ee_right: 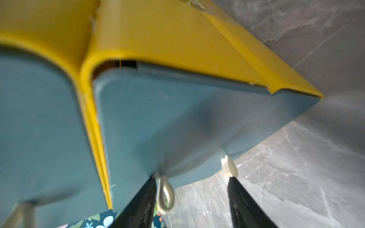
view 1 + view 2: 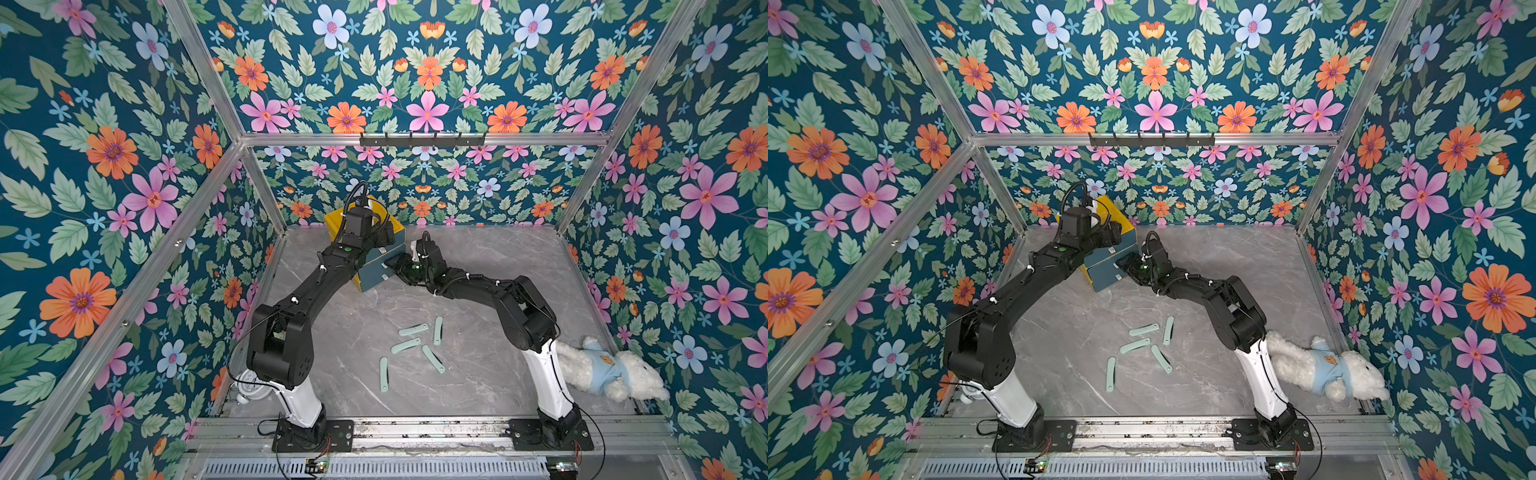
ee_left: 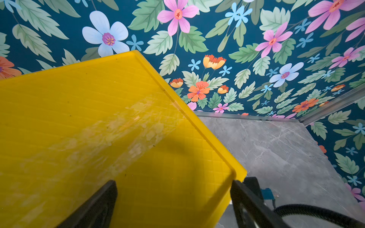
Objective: Place the fruit knives into the drawer by color
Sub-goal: Close the drawer in the storage box, then open the drawer in the storage box.
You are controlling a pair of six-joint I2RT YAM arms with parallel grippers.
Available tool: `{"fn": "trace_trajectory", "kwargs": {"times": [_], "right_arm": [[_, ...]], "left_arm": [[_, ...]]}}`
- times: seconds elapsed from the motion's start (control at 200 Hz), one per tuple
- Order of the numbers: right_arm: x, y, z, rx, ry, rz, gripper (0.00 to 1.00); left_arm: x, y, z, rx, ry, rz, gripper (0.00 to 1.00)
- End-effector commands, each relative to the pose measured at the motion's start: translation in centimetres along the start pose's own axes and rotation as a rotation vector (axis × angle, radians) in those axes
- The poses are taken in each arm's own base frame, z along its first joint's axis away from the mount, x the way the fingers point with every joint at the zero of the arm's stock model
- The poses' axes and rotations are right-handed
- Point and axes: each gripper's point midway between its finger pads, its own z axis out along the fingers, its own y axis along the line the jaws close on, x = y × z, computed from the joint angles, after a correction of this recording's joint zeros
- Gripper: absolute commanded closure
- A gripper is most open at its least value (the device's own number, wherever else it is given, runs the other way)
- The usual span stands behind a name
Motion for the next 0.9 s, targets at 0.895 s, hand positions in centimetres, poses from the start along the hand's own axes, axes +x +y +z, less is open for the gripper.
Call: {"fn": "trace_trajectory", "kwargs": {"times": [0.895], "right_arm": [[3.3,-2.1,0.6,-0.101,0.012,0.116,0.51]], "left_arm": [[6.8,1.2,-0.4,-0.019,0.251,-0.035,0.08]]}}
